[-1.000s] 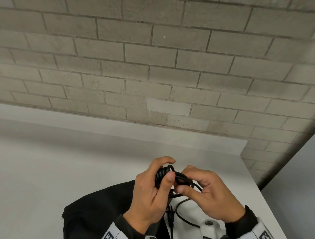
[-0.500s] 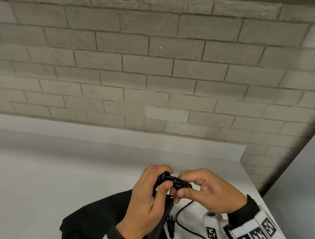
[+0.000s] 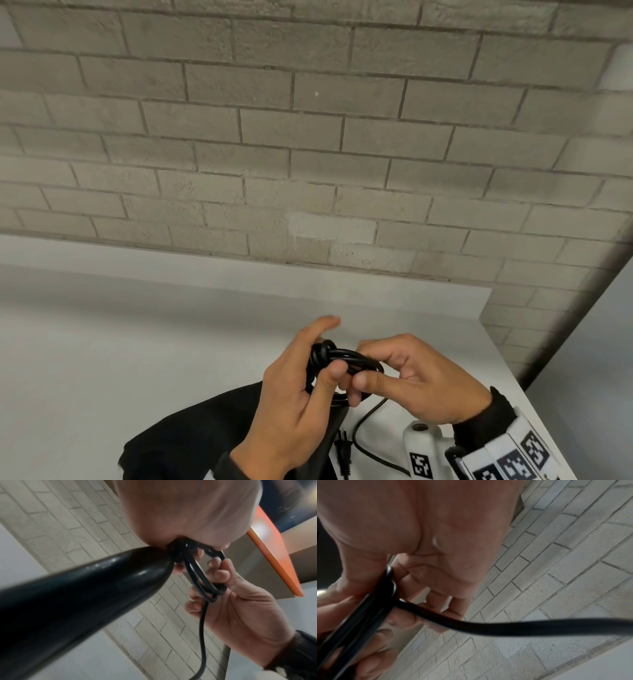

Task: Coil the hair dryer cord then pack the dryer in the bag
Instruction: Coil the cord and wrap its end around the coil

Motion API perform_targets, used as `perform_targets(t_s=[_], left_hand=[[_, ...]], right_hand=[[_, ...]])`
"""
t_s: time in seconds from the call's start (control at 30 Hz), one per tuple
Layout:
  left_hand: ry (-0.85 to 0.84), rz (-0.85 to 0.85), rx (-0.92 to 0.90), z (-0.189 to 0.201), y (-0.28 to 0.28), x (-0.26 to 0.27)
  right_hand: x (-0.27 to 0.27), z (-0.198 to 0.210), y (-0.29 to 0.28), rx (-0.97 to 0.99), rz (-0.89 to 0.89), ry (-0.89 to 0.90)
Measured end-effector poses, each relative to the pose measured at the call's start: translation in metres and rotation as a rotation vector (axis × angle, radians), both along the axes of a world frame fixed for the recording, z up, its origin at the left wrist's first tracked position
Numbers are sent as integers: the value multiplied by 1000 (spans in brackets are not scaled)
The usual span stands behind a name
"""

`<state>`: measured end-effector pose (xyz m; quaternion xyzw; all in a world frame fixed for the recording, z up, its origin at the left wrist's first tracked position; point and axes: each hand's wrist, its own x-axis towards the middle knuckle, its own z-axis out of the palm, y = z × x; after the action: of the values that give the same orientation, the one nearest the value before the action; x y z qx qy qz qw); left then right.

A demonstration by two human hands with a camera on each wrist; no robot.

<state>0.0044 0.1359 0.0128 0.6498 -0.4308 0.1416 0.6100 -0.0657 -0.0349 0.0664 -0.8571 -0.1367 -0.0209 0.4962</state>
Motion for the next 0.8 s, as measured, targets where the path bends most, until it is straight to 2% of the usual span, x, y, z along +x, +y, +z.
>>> perform_targets(t_s=[0.27, 0.5, 0.6, 0.7, 0.8], left_hand=[[-41, 25, 31, 7, 0, -1], [35, 18, -18, 6, -1, -3], [145, -55, -103, 9, -5, -8], [234, -52, -146, 7, -6, -9], [268, -10, -138, 5, -6, -7]], right_hand=[[-1, -2, 1, 10, -27, -9], [1, -8, 2, -2, -64, -55], [1, -15, 5, 27, -130, -137], [1, -28, 10, 85, -226, -192], [1, -41, 18, 125, -450, -341]])
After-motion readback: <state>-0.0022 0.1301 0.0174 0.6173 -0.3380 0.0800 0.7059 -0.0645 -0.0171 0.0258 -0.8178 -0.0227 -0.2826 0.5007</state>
